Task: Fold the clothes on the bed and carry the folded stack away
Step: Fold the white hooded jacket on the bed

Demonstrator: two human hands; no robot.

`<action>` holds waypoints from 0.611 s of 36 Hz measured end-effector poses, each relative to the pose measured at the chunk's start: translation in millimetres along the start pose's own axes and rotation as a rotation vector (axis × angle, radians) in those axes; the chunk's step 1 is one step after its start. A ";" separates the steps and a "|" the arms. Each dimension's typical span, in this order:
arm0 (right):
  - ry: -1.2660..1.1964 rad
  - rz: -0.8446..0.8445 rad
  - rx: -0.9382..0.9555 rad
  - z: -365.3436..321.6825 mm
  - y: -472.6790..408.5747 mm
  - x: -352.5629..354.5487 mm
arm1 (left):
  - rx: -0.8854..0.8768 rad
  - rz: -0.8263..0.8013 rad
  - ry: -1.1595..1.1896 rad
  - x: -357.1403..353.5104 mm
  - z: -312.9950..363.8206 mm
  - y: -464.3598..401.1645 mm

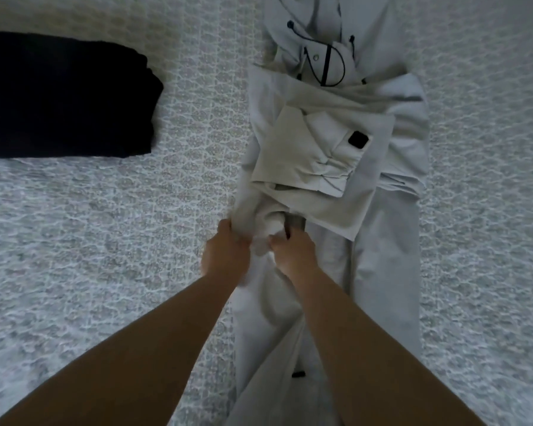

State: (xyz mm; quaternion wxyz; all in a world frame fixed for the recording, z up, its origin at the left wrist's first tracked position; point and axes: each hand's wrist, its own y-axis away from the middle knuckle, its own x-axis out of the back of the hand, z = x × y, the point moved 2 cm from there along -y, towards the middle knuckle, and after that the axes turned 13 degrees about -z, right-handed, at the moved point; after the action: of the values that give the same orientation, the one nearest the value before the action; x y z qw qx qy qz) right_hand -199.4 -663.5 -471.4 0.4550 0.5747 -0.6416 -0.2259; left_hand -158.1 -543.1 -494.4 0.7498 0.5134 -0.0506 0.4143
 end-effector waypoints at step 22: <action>0.031 -0.472 -0.181 107.0 128.9 -83.0 | 0.029 0.141 -0.046 -45.7 -112.0 147.2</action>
State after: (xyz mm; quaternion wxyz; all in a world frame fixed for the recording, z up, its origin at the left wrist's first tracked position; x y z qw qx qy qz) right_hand -364.4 -579.6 -445.2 0.4490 0.6688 -0.4597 -0.3739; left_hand -326.0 -459.1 -462.5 0.7100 0.5286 -0.0978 0.4548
